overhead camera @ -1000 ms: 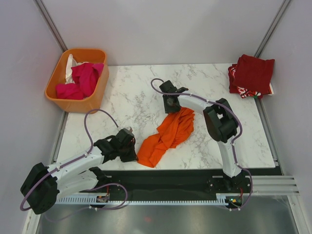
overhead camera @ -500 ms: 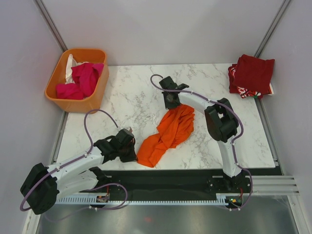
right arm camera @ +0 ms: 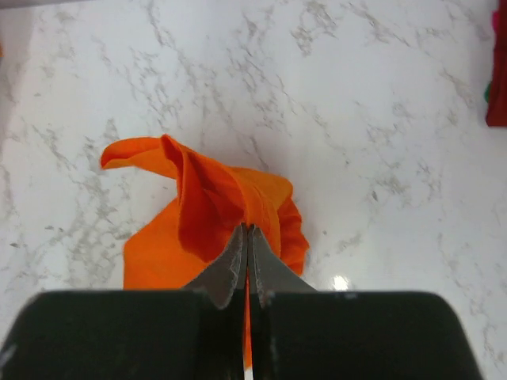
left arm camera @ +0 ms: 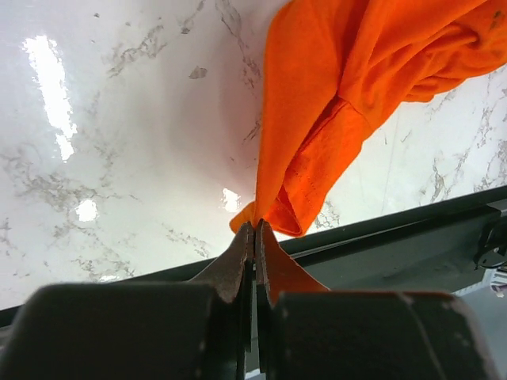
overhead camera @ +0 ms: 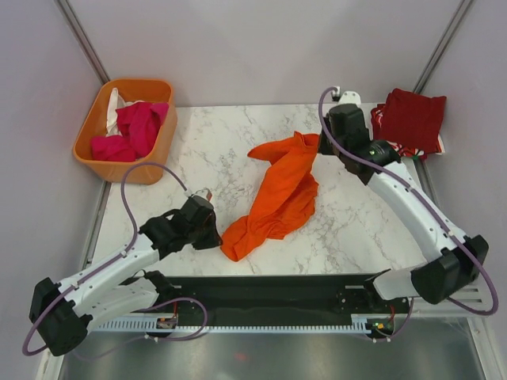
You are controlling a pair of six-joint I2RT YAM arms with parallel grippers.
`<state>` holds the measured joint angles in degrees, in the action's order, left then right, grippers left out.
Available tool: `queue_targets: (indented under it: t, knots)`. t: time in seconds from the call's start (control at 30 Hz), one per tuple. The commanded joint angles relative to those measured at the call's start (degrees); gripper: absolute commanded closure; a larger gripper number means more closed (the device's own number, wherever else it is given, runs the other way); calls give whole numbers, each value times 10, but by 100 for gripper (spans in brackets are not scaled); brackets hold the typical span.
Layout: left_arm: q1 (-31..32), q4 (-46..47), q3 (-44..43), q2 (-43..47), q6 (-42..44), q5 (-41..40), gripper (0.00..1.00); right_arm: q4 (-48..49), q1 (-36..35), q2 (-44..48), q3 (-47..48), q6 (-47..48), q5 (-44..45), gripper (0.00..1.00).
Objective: Fold and stack the t-shirts
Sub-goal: Flatten the tshirt out
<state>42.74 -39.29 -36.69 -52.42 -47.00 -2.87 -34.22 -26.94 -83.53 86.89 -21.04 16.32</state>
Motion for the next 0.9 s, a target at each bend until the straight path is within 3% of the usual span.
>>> queue_targets:
  t: [0.0, 0.1, 0.23, 0.4, 0.63, 0.77, 0.87]
  knots:
    - [-6, -42, -37, 7, 35, -39, 98, -22, 9, 32, -114, -13, 41, 100]
    - [-7, -67, -65, 10, 51, -53, 98, -21, 31, 92, -167, -15, 46, 100]
    - [-8, -113, -132, 20, 101, -112, 98, -25, 47, 156, -160, 5, 39, 100]
    - [-8, -157, -227, 56, 168, -166, 98, -85, 49, 217, -70, 15, 66, 100]
    - [-7, -186, -477, 73, 287, -259, 98, -139, 50, 324, 44, 2, 149, 100]
    - [-7, -185, -591, 61, 324, -253, 98, -148, 50, 362, 89, 19, 116, 100]
    - [-8, -179, -647, 65, 343, -218, 98, -105, 50, 425, 67, 49, 55, 100]
